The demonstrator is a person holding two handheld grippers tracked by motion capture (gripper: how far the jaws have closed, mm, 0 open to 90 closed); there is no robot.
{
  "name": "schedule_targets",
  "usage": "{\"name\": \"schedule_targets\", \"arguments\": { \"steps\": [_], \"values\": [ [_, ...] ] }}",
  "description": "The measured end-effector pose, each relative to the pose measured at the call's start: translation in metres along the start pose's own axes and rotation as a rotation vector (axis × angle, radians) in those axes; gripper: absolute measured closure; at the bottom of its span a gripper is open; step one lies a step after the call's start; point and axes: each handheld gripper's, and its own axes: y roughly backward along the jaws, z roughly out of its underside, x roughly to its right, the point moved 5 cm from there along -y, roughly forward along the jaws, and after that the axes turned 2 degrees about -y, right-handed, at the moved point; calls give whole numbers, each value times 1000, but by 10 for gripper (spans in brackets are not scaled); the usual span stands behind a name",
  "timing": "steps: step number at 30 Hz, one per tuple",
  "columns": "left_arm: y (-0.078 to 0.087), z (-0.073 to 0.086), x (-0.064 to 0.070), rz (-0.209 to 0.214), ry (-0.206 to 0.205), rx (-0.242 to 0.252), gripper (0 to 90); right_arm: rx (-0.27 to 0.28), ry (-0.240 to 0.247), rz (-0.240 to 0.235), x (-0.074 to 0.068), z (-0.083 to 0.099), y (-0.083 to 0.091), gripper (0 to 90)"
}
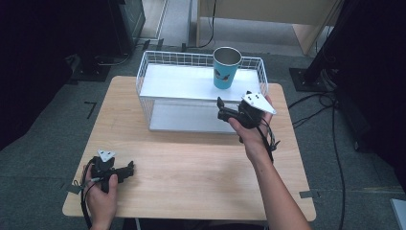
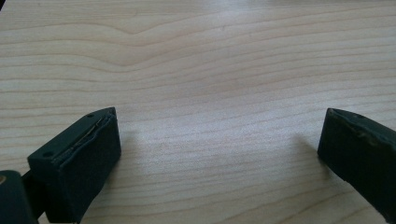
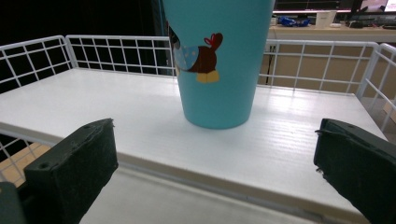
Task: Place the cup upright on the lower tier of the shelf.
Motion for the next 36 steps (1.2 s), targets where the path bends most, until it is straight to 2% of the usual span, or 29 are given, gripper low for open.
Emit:
{"name": "schedule_targets", "arguments": {
  "steps": [6,20,28,36],
  "values": [
    [0,0,0,0,2,2,0,3,-4,-7,2,11,13,0],
    [0,0,0,0,2,1,0,-2,30,-9,4,38,38,0],
    [0,0,0,1,1,-1,0,-11,14,5,16,52,50,0],
    [0,0,0,1,-1,-3,0,-31,1,34,33,69,61,0]
  ]
}}
